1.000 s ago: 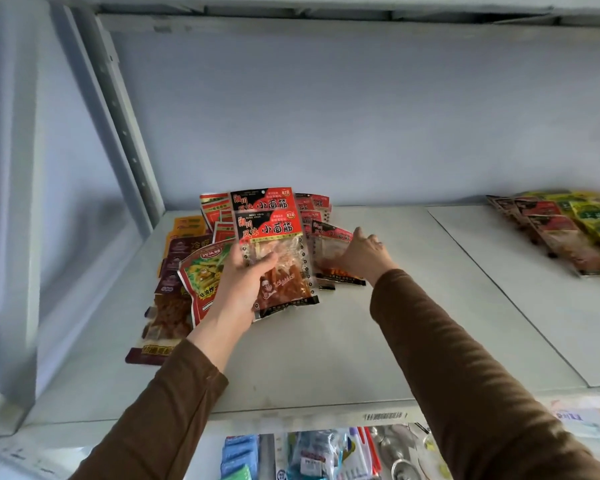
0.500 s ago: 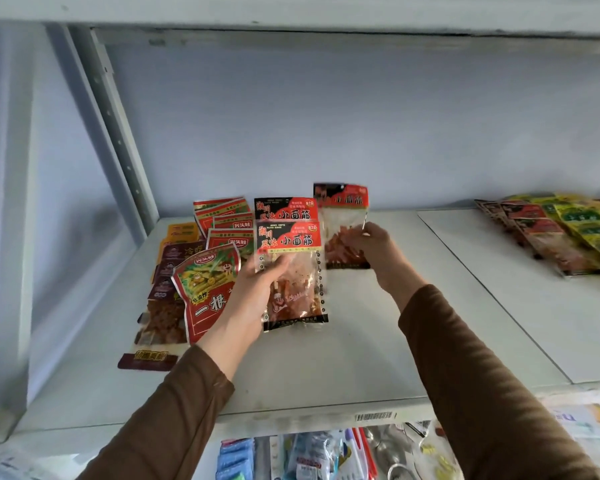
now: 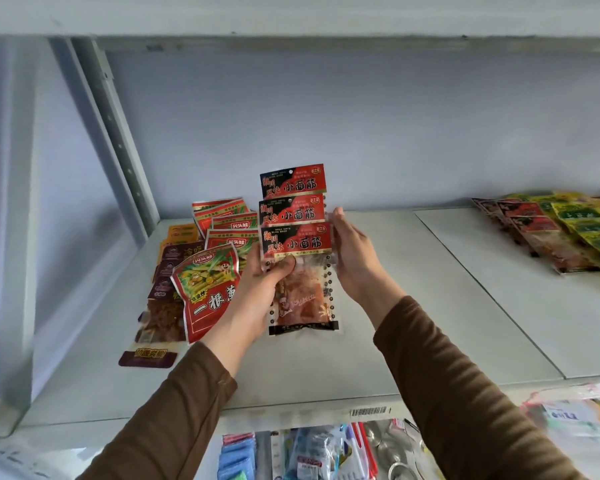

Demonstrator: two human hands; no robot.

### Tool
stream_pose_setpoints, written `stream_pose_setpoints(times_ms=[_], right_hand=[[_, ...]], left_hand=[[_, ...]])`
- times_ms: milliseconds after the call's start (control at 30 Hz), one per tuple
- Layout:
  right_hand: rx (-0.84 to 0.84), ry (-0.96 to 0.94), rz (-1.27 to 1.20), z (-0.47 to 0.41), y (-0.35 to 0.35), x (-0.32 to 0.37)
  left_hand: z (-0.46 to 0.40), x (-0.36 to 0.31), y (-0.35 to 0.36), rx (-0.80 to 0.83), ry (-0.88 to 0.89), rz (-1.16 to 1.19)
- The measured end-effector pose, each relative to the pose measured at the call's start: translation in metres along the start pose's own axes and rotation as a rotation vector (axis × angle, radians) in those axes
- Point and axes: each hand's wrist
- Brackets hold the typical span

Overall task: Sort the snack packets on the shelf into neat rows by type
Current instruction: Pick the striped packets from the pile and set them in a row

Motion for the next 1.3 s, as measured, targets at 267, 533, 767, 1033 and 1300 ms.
stream_pose_setpoints(times_ms=[267,533,767,1033,1300], right_hand=[[0.059,-0.133,0.09,0.011,0.001,-0.005],[-0.104,-0.182,0.225,0.033,-0.066,0.007],[-0.283,-0.119,0.267,0.042,-0.189,0.037],[-0.304,0.051,0.34,0.054,-0.384,0.087],[-0.306,0.247,0.341,0.054,-0.497,0.107]], left_hand=[[-0.001,0.0,0.007,-0.038,0.028,0.07],[-0.006,0.008,0.081,0.059,0.027,0.021],[0.002,0.015,0.208,0.179,-0.073,-0.026],[0.001,0.055,0.381,0.316,-0.127,-0.254],[0.004,0.078,0.486,0.264,-0.236,-0.337]])
Point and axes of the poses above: each hand's wrist, its own z-axis away from the middle knuckle, its own y-axis out of the palm, x = y × z, and after that the axes turned 2 degrees about -x, right-handed
